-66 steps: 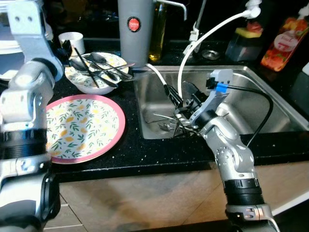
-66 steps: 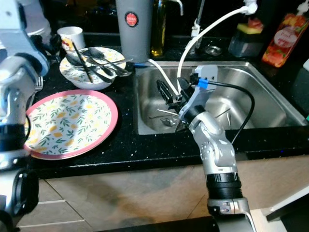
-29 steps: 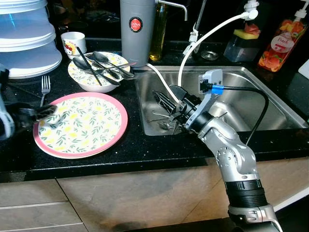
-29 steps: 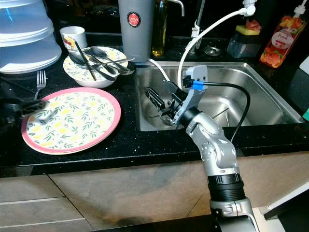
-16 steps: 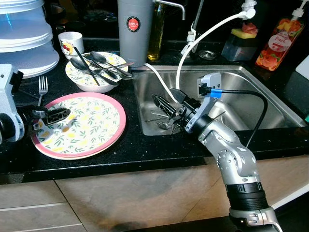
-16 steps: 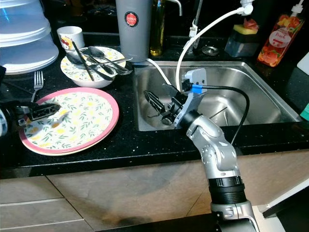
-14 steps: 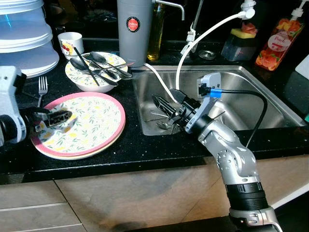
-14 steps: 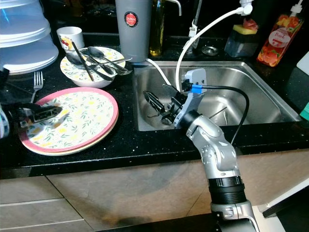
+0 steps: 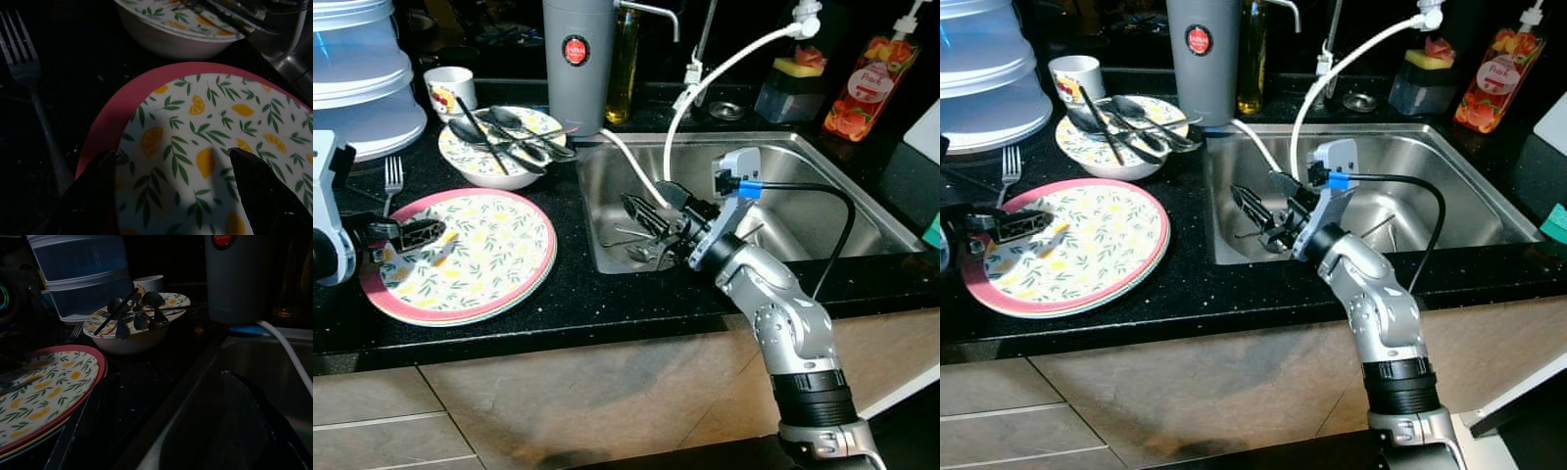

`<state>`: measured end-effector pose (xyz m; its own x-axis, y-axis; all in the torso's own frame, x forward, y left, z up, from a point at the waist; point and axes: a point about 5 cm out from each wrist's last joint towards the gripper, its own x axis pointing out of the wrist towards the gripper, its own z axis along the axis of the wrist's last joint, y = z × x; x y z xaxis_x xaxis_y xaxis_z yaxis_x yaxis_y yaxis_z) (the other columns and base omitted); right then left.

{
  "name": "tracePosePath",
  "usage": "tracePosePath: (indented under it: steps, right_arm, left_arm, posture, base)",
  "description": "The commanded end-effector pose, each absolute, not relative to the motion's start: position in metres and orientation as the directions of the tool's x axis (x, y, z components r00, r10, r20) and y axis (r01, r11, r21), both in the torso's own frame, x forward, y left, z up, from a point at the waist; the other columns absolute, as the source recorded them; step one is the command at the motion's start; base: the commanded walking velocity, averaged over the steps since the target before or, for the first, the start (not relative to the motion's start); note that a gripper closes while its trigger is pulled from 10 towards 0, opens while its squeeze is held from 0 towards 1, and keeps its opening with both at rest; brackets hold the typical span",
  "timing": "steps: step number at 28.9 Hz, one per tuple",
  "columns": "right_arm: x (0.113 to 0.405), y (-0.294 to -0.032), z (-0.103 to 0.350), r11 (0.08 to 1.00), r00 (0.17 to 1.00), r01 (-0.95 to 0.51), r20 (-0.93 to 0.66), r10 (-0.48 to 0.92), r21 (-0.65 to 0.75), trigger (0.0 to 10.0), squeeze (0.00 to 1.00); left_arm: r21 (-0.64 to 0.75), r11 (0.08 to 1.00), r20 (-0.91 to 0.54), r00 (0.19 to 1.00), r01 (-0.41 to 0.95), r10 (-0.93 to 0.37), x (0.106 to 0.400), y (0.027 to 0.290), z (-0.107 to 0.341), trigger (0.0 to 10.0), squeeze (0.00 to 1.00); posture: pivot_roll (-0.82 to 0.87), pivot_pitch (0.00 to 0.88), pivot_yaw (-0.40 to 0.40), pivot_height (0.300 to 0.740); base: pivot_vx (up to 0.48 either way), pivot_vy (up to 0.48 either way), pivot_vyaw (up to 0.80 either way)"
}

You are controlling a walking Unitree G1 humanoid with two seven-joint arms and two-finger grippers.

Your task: Kitchen organization

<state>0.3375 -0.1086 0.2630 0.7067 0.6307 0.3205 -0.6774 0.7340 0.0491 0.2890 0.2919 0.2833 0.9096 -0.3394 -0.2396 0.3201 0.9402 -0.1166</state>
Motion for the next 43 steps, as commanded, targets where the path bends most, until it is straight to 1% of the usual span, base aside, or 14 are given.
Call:
tracePosePath:
  steps: [1, 7, 19, 20, 21, 22, 24, 28, 31, 32, 33, 37, 38, 43]
  right_arm:
    - [0.334, -0.107, 0.261, 0.724, 0.699, -0.688, 0.312, 0.644, 0.046, 10.0, 0.00]
    - [0.333, -0.103, 0.261, 0.712, 0.691, -0.700, 0.310, 0.653, 0.062, 10.0, 0.00]
    - [0.328, -0.095, 0.265, 0.642, 0.653, -0.750, 0.338, 0.678, 0.159, 10.0, 0.00]
    - [0.327, -0.093, 0.266, 0.619, 0.640, -0.764, 0.339, 0.690, 0.181, 10.0, 0.64]
    - [0.327, -0.093, 0.266, 0.619, 0.640, -0.764, 0.339, 0.690, 0.181, 10.0, 0.64]
    - [0.327, -0.092, 0.264, 0.603, 0.631, -0.774, 0.315, 0.709, 0.194, 10.0, 1.00]
    - [0.326, -0.091, 0.263, 0.592, 0.625, -0.780, 0.296, 0.723, 0.201, 10.0, 1.00]
    - [0.324, -0.086, 0.246, 0.581, 0.603, -0.796, 0.137, 0.786, 0.170, 10.0, 1.00]
    - [0.327, -0.084, 0.239, 0.618, 0.634, -0.770, 0.071, 0.770, 0.160, 10.0, 1.00]
    - [0.328, -0.082, 0.237, 0.627, 0.642, -0.761, 0.055, 0.765, 0.167, 10.0, 0.69]
    - [0.329, -0.081, 0.234, 0.632, 0.649, -0.751, 0.040, 0.759, 0.194, 10.0, 0.00]
    - [0.331, -0.076, 0.230, 0.623, 0.650, -0.736, 0.016, 0.760, 0.265, 10.0, 0.00]
    - [0.330, -0.070, 0.231, 0.589, 0.630, -0.737, 0.023, 0.776, 0.333, 10.0, 0.00]
    - [0.327, -0.058, 0.244, 0.466, 0.568, -0.759, 0.113, 0.815, 0.455, 10.0, 0.00]
  left_arm:
    - [-0.165, 0.928, -0.288, 0.884, 0.333, -0.368, 0.291, 0.286, 0.266, 10.0, 0.00]
    - [-0.167, 0.900, -0.335, 0.835, 0.404, -0.437, 0.295, 0.267, 0.250, 10.0, 0.00]
    - [-0.150, 0.892, -0.335, 0.827, 0.426, -0.451, 0.296, 0.260, 0.247, 10.0, 0.00]
    - [-0.140, 0.896, -0.341, 0.829, 0.422, -0.444, 0.296, 0.260, 0.246, 10.0, 0.00]
    - [-0.140, 0.896, -0.341, 0.829, 0.422, -0.444, 0.296, 0.260, 0.246, 10.0, 0.00]
    - [-0.135, 0.897, -0.345, 0.829, 0.420, -0.440, 0.296, 0.261, 0.245, 10.0, 0.00]
    - [-0.132, 0.898, -0.348, 0.829, 0.419, -0.438, 0.296, 0.261, 0.244, 10.0, 0.00]
    - [-0.125, 0.904, -0.353, 0.833, 0.409, -0.426, 0.296, 0.261, 0.242, 10.0, 0.00]
    - [-0.126, 0.908, -0.351, 0.839, 0.399, -0.417, 0.297, 0.261, 0.241, 10.0, 0.00]
    - [-0.127, 0.908, -0.350, 0.838, 0.400, -0.418, 0.297, 0.260, 0.241, 10.0, 0.00]
    - [-0.126, 0.906, -0.350, 0.836, 0.404, -0.422, 0.297, 0.259, 0.241, 10.0, 0.00]
    - [-0.124, 0.904, -0.350, 0.835, 0.409, -0.426, 0.297, 0.258, 0.241, 10.0, 0.00]
    - [-0.124, 0.903, -0.349, 0.834, 0.411, -0.427, 0.297, 0.257, 0.241, 10.0, 0.00]
    - [-0.124, 0.904, -0.347, 0.835, 0.410, -0.426, 0.297, 0.258, 0.240, 10.0, 0.00]
  posture:
    - [0.03, 0.141, -0.043, 0.740]
    - [0.03, 0.140, -0.040, 0.740]
    - [0.02, 0.157, -0.041, 0.740]
    - [0.02, 0.157, -0.041, 0.740]
    - [0.02, 0.157, -0.041, 0.740]
    - [0.02, 0.157, -0.041, 0.740]
    - [0.02, 0.157, -0.041, 0.740]
    - [0.02, 0.157, -0.041, 0.740]
    - [0.01, 0.165, -0.043, 0.740]
    - [0.01, 0.165, -0.043, 0.740]
    - [0.01, 0.165, -0.041, 0.740]
    - [0.01, 0.165, -0.042, 0.740]
    - [0.01, 0.166, -0.045, 0.740]
    - [0.01, 0.166, -0.050, 0.740]
  base:
    - [0.000, 0.000, 0.00]
    - [0.000, 0.000, 0.00]
    - [0.000, 0.000, 0.00]
    - [0.000, 0.000, 0.00]
    - [0.000, 0.000, 0.00]
    - [0.000, 0.000, 0.00]
    - [0.000, 0.000, 0.00]
    - [0.000, 0.000, 0.00]
    - [0.000, 0.000, 0.00]
    - [0.000, 0.000, 0.00]
    - [0.000, 0.000, 0.00]
    - [0.000, 0.000, 0.00]
    - [0.000, 0.000, 0.00]
    - [0.000, 0.000, 0.00]
